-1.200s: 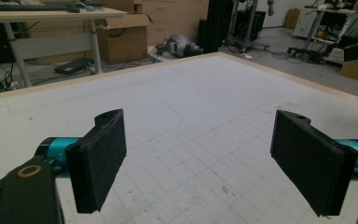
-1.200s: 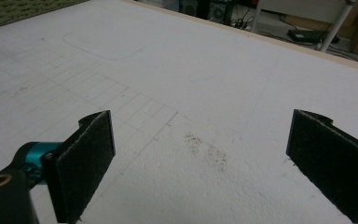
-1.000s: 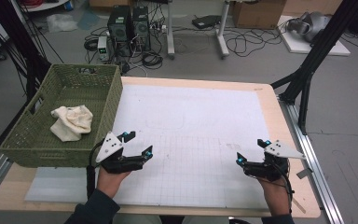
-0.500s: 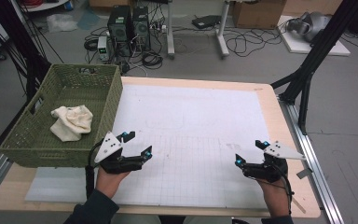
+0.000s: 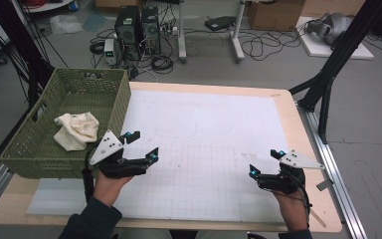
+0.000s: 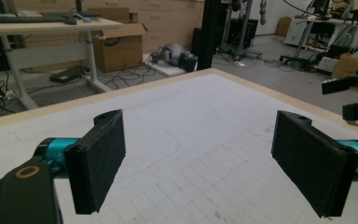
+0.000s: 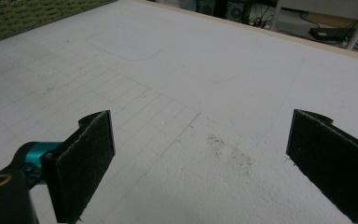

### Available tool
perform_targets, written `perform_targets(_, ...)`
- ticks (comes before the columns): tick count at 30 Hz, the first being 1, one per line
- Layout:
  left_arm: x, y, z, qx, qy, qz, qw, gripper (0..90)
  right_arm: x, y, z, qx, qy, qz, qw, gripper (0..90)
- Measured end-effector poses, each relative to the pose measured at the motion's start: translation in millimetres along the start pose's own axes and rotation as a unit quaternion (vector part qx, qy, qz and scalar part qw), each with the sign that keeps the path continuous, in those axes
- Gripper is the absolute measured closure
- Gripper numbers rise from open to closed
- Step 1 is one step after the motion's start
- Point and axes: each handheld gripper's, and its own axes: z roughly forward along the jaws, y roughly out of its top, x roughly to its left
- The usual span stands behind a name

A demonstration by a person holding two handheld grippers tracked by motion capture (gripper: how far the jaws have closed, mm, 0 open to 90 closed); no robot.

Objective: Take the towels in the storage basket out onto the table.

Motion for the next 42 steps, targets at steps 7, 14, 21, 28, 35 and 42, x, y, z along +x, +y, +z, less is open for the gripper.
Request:
perform_targets(7,22.7,32.0,-16.0,-0.01,0.018,-0.001,0.9998,18.1,-0.1,-0.2,-1.9,-0.003,-0.002,0.003,1.0,6.9)
perform_targets(14,60.8,59.8,-41.7,-0.017,0.055,-0.01,0.9983,18.3,-1.3,-1.5,-2.8,-0.002,0.0,0.008,1.0,6.9)
perform_targets(21,98.5,69.3,-60.8,-0.02,0.089,-0.027,0.9955,18.4,-0.7,-0.9,-1.9,-0.004,0.001,0.007,1.0,6.9)
perform_targets(28,130.7,63.8,-64.8,0.007,0.124,-0.021,0.9921,18.3,-0.6,-0.6,-0.9,0.0,0.002,0.006,1.0,6.9)
perform_targets(35,156.5,52.4,-63.6,0.037,0.156,-0.035,0.9864,18.0,-0.4,-0.8,-0.6,-0.001,0.001,0.006,1.0,6.9)
perform_targets(42,185.2,38.1,-54.5,0.077,0.199,-0.052,0.9757,18.3,-1.2,-1.3,0.5,0.001,0.0,0.003,1.0,6.9)
